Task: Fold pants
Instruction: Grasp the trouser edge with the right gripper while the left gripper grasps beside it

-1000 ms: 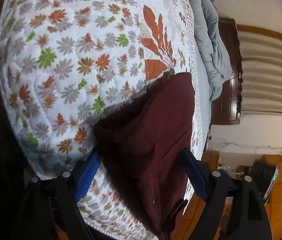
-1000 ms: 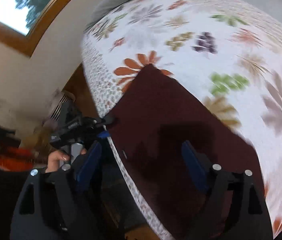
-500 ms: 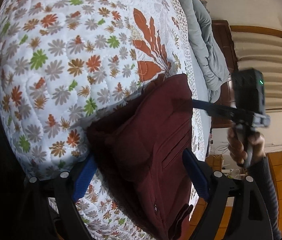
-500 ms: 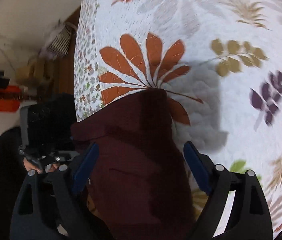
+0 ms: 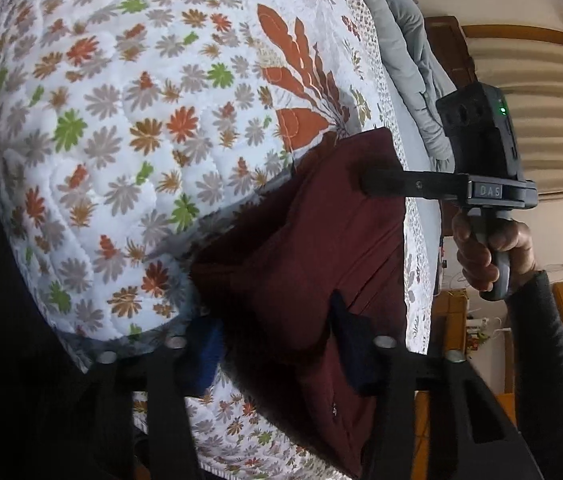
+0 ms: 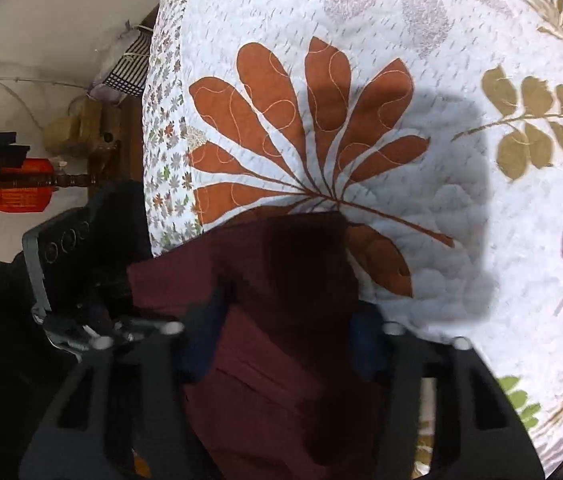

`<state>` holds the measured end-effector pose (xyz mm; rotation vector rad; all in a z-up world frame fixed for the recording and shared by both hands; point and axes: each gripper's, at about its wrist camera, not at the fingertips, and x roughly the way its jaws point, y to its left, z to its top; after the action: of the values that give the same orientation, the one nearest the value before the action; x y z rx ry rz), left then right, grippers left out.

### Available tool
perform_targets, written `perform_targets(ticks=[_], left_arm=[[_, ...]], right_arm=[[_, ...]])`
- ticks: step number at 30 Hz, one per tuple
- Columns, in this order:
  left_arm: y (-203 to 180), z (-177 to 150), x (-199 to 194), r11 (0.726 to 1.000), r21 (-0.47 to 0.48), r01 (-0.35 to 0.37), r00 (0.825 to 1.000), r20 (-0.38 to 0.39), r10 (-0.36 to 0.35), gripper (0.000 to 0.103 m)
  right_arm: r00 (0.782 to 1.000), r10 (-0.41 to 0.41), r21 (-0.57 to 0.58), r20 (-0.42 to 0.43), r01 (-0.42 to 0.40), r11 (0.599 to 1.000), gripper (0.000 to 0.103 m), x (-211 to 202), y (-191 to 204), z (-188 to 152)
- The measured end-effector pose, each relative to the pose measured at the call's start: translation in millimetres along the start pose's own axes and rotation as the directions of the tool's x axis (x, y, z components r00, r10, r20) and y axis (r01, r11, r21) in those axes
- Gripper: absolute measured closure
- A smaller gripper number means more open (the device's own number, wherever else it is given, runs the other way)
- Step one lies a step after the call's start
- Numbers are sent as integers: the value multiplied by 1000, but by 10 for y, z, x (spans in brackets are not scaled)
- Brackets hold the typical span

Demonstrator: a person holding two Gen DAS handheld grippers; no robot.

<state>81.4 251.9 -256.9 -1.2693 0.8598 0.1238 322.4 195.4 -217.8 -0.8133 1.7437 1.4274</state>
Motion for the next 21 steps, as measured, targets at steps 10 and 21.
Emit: perform_targets(ticks=[10, 21], left_arm=[[-341, 32, -156, 991, 130, 16, 1000, 15, -18, 71], [-983, -108, -380, 946, 321, 41, 996, 57, -62, 72]], right_arm=[[995, -67, -6, 73, 68, 998, 76, -390, 250, -197], [960, -189, 9, 207, 191, 982, 80, -998, 682, -720]])
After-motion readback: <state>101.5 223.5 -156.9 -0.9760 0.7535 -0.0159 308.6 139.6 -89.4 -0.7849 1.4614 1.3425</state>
